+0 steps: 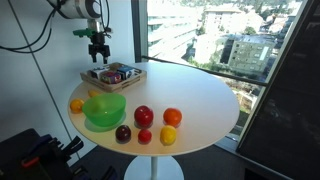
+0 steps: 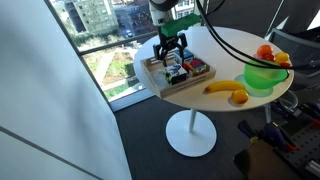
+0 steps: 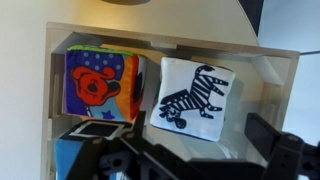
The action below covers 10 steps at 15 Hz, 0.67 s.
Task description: Pick up the block with the number one on it and put it in the tray
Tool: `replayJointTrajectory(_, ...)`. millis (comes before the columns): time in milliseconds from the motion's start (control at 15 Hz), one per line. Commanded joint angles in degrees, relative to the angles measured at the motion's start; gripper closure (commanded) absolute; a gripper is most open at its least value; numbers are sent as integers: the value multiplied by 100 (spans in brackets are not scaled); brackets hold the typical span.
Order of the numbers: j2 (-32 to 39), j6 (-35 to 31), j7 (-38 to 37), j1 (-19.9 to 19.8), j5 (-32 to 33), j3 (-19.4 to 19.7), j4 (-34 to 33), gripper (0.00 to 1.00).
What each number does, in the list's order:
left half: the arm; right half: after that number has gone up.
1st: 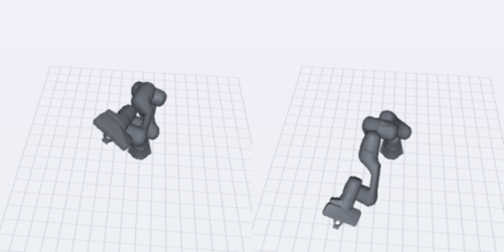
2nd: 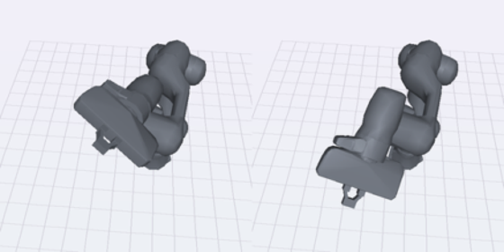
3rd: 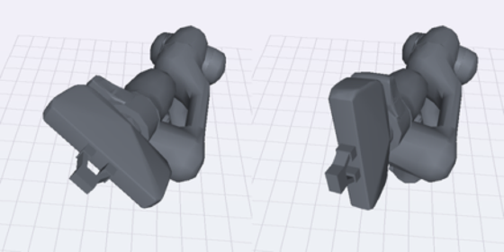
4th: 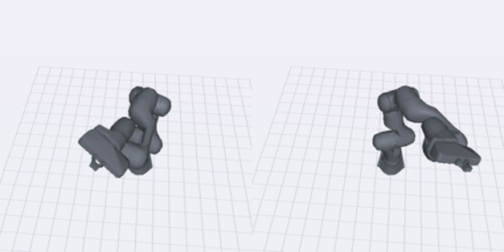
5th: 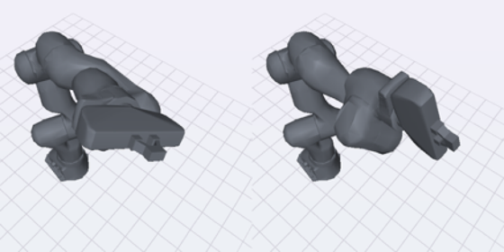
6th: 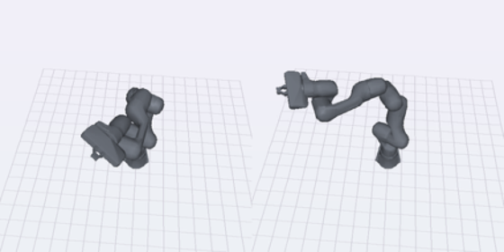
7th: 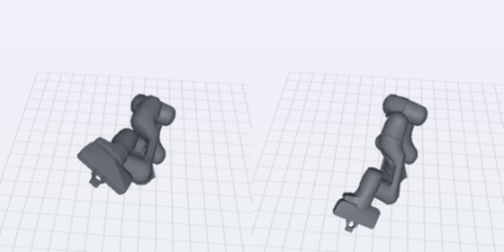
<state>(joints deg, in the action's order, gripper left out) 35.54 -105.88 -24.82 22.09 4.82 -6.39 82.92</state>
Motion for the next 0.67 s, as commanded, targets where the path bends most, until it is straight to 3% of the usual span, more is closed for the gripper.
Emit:
replayJointTrajectory(0,-324,41,-80,-23,-53,24,242,0)
replayJointTrajectory(600,-962,509,-20,-179,-66,25,590,0)
